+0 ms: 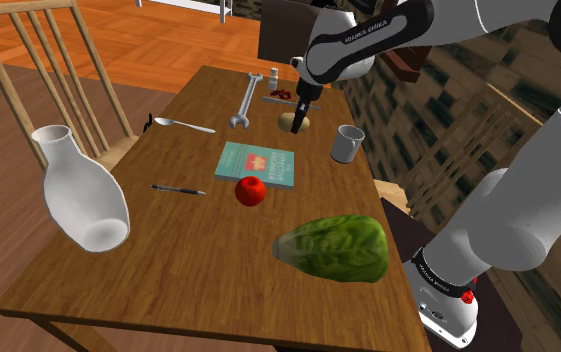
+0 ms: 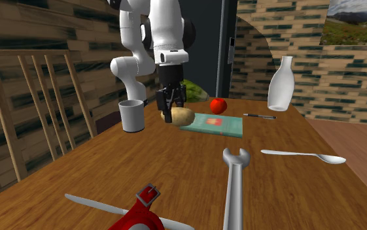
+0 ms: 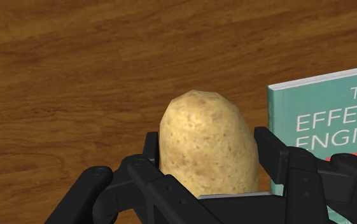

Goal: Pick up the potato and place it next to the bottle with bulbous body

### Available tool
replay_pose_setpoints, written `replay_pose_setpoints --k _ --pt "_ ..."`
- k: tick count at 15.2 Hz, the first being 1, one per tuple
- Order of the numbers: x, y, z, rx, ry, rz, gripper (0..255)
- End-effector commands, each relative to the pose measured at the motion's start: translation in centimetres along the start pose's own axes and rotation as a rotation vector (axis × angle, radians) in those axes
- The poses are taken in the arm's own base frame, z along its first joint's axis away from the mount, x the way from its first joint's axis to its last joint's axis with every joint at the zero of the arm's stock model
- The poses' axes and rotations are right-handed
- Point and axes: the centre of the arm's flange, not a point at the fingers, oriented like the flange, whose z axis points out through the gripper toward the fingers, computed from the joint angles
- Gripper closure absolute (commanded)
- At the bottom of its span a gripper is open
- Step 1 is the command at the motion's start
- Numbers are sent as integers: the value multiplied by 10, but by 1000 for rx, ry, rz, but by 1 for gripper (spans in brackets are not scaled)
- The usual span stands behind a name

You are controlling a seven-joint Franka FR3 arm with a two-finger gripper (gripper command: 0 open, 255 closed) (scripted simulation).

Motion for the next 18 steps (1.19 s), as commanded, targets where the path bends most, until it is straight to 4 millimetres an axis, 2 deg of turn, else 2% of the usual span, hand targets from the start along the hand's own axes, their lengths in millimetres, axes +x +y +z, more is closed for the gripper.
replay_pose_setpoints --k 1,18 --pt "1 0 -11 0 0 0 255" --pt "10 5 -100 0 0 0 255"
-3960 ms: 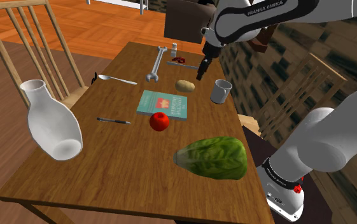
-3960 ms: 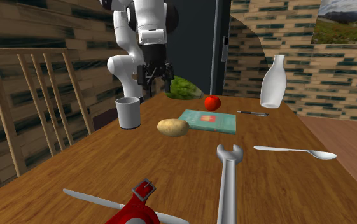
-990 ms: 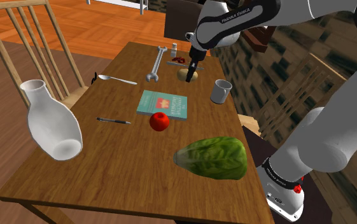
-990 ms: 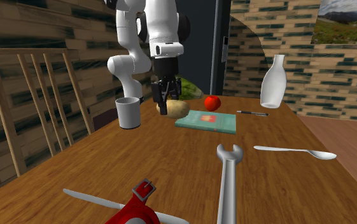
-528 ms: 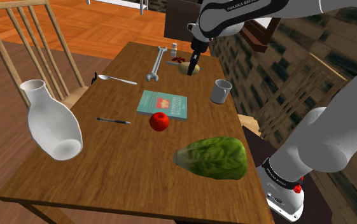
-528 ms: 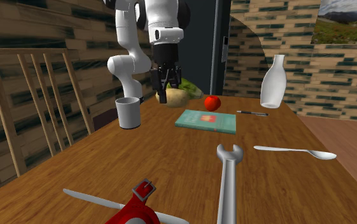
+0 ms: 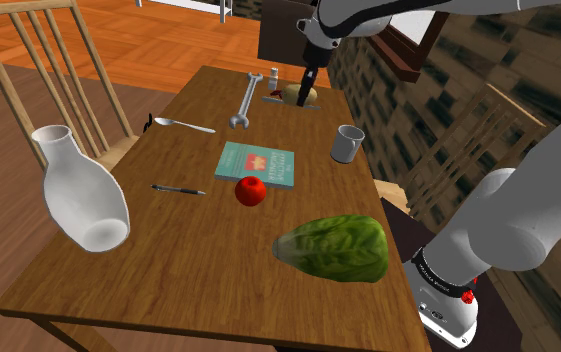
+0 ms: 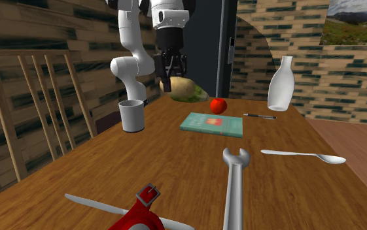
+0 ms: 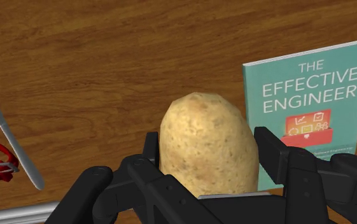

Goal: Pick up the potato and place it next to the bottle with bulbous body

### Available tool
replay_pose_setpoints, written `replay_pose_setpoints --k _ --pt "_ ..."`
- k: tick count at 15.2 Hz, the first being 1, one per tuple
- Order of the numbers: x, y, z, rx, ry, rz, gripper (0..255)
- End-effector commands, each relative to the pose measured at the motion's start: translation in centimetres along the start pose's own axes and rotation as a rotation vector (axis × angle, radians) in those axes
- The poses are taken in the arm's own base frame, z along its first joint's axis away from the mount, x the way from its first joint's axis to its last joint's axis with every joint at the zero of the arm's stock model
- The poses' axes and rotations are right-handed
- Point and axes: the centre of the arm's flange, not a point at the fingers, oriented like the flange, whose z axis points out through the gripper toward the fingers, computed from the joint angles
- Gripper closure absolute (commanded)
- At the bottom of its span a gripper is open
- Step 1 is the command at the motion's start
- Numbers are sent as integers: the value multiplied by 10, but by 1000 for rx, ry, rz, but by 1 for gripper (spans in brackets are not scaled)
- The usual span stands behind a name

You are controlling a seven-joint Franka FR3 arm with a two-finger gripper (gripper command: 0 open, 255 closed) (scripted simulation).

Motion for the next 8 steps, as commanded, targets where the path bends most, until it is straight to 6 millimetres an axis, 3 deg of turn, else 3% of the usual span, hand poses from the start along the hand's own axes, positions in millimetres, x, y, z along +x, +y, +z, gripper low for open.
replay_pose_setpoints --k 1,8 --pt "0 -1 -10 0 0 0 255" --pt "4 1 -47 0 0 0 255"
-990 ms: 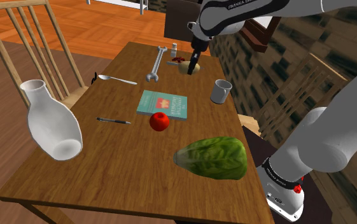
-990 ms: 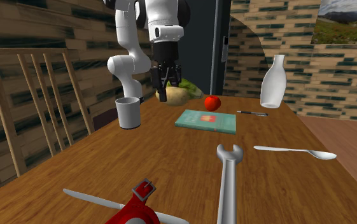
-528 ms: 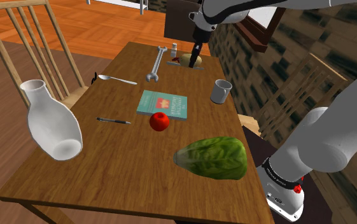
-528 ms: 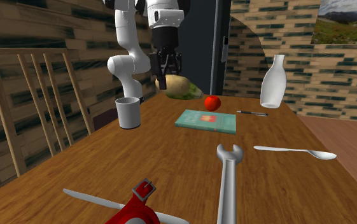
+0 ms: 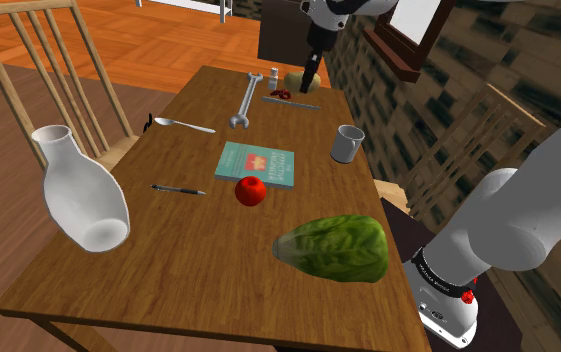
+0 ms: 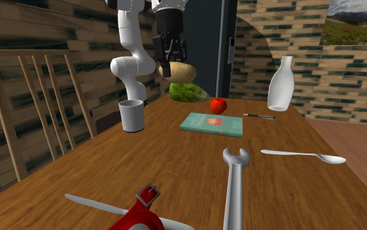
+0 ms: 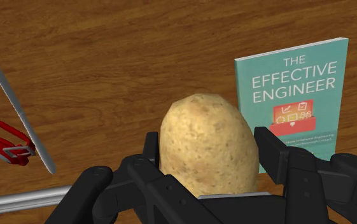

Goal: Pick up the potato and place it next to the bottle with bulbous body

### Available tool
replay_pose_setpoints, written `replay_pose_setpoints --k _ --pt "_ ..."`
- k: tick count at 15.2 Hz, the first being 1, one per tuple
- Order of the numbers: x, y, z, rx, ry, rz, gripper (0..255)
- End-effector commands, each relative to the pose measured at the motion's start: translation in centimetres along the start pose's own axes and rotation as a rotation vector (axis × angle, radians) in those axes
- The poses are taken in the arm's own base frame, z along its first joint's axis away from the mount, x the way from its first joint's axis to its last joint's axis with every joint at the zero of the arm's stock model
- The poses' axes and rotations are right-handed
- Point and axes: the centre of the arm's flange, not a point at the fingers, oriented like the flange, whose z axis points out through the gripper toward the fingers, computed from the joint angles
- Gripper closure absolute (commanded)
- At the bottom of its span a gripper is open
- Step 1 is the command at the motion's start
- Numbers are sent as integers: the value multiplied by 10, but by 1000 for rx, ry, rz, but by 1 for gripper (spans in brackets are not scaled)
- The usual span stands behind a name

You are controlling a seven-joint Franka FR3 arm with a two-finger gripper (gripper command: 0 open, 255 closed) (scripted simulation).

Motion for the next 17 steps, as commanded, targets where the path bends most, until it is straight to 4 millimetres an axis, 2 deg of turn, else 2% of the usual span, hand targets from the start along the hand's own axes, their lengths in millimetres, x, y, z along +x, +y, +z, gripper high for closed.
replay_pose_setpoints --k 1,17 --pt "1 1 -10 0 0 0 255" --pt "10 5 -94 0 0 0 255"
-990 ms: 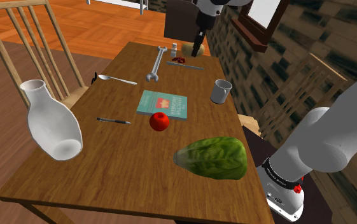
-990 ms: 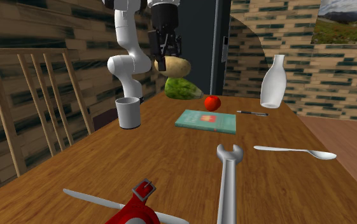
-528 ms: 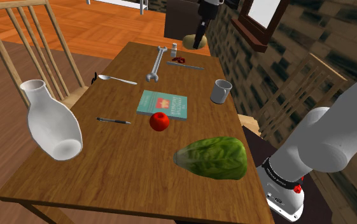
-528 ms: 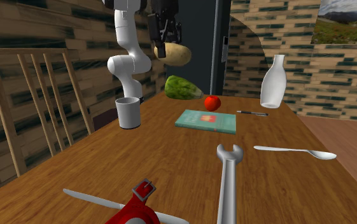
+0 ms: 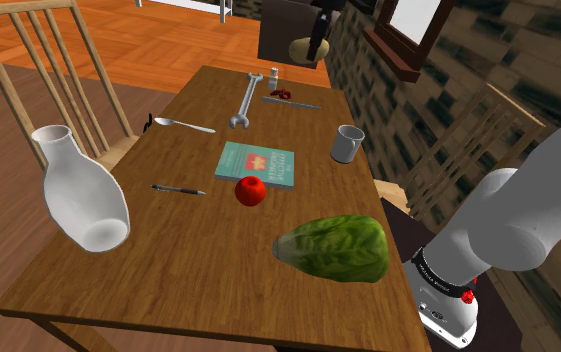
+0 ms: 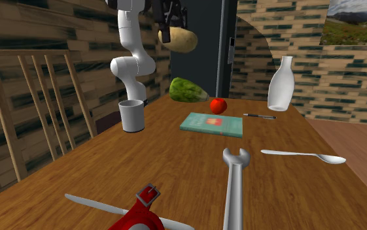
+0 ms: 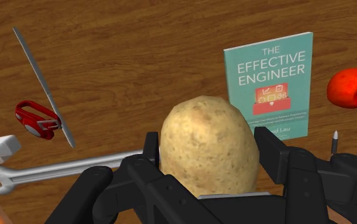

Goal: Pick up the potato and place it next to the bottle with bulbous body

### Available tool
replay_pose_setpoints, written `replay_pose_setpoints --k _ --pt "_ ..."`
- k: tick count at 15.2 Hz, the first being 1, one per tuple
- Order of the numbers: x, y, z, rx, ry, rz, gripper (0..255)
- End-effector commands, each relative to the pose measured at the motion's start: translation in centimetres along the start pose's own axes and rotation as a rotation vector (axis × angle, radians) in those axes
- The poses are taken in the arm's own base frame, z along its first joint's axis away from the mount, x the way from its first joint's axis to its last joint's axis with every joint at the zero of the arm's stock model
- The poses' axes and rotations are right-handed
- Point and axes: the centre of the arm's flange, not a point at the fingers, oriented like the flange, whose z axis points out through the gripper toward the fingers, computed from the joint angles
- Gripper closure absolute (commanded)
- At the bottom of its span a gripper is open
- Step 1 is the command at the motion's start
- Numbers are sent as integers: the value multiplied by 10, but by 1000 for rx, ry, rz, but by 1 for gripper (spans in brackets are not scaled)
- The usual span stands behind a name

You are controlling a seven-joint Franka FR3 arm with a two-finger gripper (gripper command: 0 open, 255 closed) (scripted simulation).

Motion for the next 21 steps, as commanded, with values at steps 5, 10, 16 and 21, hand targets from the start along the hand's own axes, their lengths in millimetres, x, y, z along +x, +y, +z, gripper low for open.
replay_pose_setpoints --k 5,10,16,21 --pt "2 2 -32 0 0 0 255" --pt "11 -22 -46 0 0 0 255" --pt "33 -98 -48 0 0 0 255" --pt "52 -161 -49 0 0 0 255"
